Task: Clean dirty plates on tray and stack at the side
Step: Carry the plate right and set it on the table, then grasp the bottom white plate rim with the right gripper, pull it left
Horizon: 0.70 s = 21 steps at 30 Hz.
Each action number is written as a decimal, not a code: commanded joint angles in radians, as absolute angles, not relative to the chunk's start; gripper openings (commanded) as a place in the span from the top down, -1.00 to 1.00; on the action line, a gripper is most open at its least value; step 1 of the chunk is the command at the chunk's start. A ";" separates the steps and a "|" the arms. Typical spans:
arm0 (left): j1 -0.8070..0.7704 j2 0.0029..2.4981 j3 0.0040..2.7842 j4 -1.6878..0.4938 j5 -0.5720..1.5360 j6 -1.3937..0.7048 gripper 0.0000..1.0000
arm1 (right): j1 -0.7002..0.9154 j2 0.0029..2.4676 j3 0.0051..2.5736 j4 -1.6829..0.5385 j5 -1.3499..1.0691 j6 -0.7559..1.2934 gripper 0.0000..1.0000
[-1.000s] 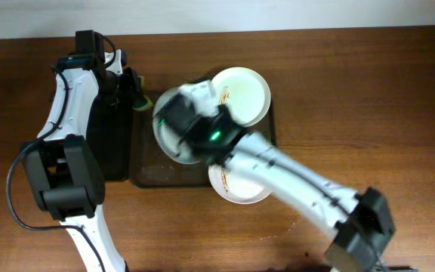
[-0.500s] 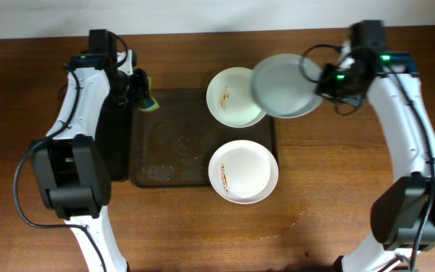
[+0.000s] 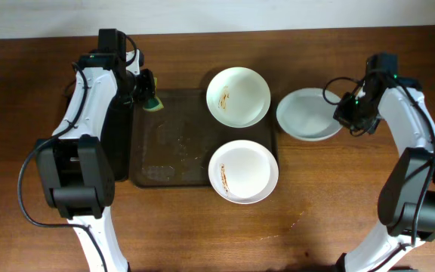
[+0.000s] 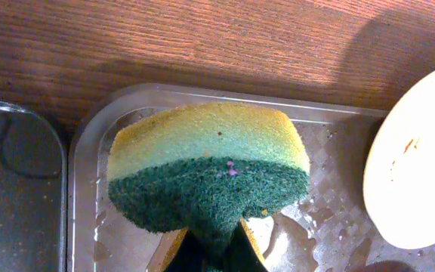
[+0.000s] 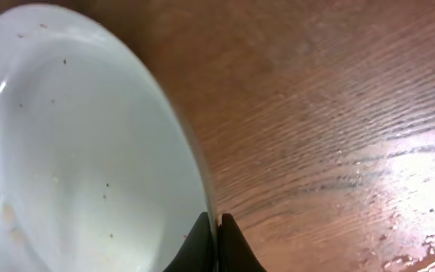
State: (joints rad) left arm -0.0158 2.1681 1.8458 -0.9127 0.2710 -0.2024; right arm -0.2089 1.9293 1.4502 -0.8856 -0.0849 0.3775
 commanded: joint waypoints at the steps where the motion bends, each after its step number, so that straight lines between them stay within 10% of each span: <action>1: -0.015 2.146 1.852 -0.910 0.262 -0.186 0.99 | -0.256 1.927 1.389 -0.842 -0.039 0.409 0.91; 4: -0.015 2.146 1.852 -0.910 0.262 -0.186 0.99 | -0.280 1.927 1.348 -0.815 -0.039 0.408 0.89; 6: -0.015 2.146 1.852 -0.910 0.262 -0.186 0.99 | -0.282 1.927 1.329 -0.811 -0.041 0.408 -0.16; 7: -0.015 2.146 1.852 -0.910 0.262 -0.186 0.99 | -0.282 1.927 1.329 -0.816 -0.060 0.408 -0.34; 21: -0.015 2.146 1.852 -0.910 0.262 -0.186 0.99 | 0.073 1.758 1.470 -1.112 -0.304 0.332 -0.25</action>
